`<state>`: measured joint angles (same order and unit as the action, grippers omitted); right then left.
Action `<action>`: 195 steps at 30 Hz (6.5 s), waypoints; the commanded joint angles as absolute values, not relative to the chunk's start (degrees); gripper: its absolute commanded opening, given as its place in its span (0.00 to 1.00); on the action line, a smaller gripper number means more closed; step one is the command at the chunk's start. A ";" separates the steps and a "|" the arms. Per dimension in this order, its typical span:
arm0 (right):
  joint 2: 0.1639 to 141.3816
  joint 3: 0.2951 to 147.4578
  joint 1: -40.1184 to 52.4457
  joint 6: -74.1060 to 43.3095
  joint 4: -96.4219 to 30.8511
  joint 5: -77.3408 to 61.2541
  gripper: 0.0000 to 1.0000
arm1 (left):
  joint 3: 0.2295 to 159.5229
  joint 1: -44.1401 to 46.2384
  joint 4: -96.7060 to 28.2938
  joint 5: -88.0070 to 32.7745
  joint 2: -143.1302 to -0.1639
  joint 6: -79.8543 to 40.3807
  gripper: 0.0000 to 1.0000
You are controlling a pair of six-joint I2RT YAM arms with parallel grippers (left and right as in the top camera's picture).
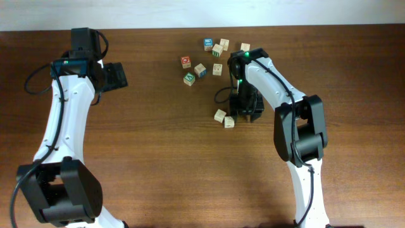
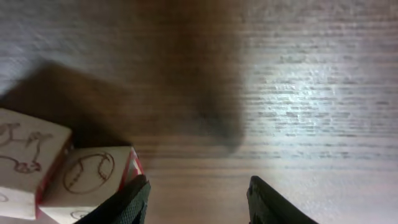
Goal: Rotate 4 blocks
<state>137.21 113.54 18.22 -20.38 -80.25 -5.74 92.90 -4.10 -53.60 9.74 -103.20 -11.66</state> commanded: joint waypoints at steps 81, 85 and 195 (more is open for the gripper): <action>136.51 123.63 37.98 -15.22 -77.87 -8.08 0.49 | 93.84 -4.12 -53.49 9.89 -103.50 -12.38 0.99; 137.99 123.52 37.98 -15.20 -77.54 -7.90 0.49 | 93.86 -4.12 -53.49 9.89 -103.50 -12.38 0.99; 134.50 121.82 22.09 -18.98 -70.17 -10.94 0.38 | 93.86 -4.12 -52.99 8.60 -103.50 -12.40 0.99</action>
